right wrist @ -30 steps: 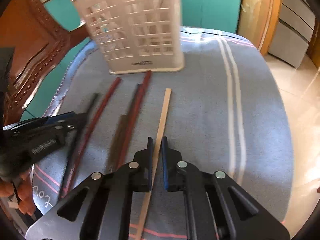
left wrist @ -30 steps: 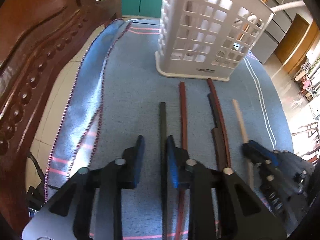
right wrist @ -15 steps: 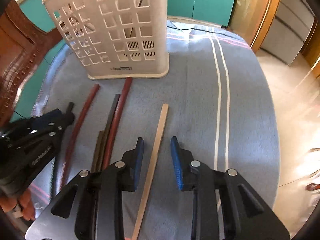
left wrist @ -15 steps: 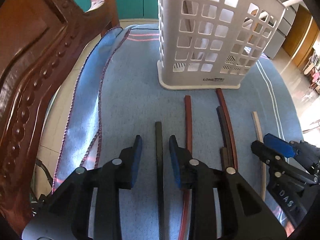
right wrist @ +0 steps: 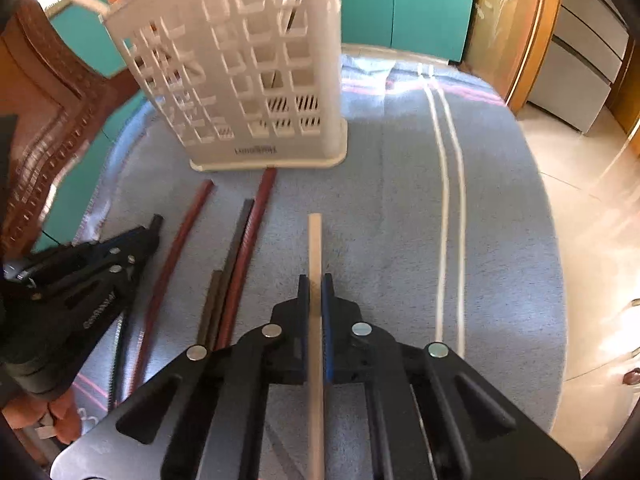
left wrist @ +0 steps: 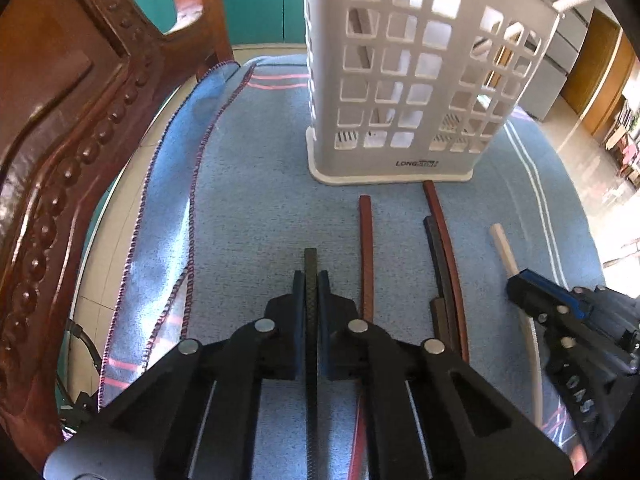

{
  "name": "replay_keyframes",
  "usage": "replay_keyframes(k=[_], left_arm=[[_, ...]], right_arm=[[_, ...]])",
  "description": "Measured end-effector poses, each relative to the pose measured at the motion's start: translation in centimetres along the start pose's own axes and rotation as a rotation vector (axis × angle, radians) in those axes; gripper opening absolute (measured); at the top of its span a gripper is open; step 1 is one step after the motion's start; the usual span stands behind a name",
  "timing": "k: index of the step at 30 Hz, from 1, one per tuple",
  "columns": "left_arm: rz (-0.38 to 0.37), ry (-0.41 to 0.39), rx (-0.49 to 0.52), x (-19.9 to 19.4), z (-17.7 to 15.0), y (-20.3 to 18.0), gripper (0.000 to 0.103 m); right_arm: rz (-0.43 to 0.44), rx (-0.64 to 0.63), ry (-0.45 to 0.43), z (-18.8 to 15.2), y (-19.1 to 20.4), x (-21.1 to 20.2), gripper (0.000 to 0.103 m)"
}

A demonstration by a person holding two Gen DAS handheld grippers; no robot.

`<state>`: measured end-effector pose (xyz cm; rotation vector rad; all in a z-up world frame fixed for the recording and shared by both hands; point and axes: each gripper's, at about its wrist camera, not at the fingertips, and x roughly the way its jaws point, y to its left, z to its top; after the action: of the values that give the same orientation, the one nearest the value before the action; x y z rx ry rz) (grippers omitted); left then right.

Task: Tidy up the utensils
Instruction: 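Grasp a light wooden chopstick with the right tool while the left grasps a black one, then lift both chopsticks and drop them into the white holder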

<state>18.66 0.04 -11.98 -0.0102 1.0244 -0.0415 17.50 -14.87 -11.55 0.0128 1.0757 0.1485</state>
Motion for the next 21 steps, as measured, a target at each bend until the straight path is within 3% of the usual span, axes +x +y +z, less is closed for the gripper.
replay_keyframes(k=[11,21], left_arm=[[-0.013,-0.228,0.015,-9.3,0.5,0.1,0.007],[-0.153,-0.523,0.032,-22.6,4.5,0.5,0.007]], right_arm=[[0.083,0.052,-0.207,0.3,-3.2,-10.2,0.006],[0.112,0.066,-0.360,1.5,-3.9,-17.0,0.007]])
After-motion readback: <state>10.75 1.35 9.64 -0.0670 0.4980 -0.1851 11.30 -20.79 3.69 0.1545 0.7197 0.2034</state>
